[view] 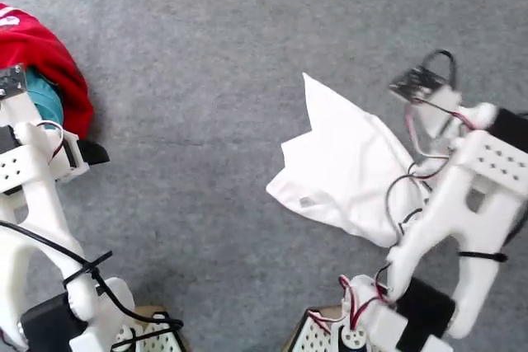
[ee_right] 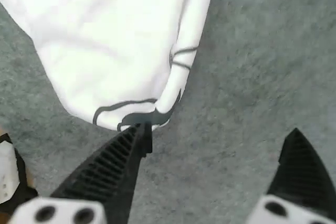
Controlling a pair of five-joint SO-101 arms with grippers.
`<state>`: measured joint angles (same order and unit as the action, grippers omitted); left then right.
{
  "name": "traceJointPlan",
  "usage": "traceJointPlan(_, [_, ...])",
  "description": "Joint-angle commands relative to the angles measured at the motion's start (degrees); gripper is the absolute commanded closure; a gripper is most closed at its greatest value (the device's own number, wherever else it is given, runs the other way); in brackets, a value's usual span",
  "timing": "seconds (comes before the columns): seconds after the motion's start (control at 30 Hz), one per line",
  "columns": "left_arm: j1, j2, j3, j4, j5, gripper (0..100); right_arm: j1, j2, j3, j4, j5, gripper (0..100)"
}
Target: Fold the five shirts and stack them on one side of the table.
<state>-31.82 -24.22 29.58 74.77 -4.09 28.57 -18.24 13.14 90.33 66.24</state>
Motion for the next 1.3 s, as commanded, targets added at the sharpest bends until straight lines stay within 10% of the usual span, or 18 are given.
traceJointPlan(0.0, [1.45, -1.76, 3.74, -5.71, -0.35, 66, -10.9, -4.0, -3.56, 0.26, -1.05, 66.3])
traceJointPlan(0.27, [10.07, -1.85, 19.74, -23.12, 3.96, 66, -30.86, 1.54, -4.09, -8.7, -6.77, 95.6])
traceJointPlan(0.8, [16.57, -1.76, 25.63, -27.08, 6.86, 66, -40.44, 59.56, -62.46, 10.9, -10.11, 80.9])
traceJointPlan(1.27, [16.57, -1.76, 26.95, -30.68, 6.51, 66, -42.37, 64.4, -57.45, 10.9, -2.55, 80.9])
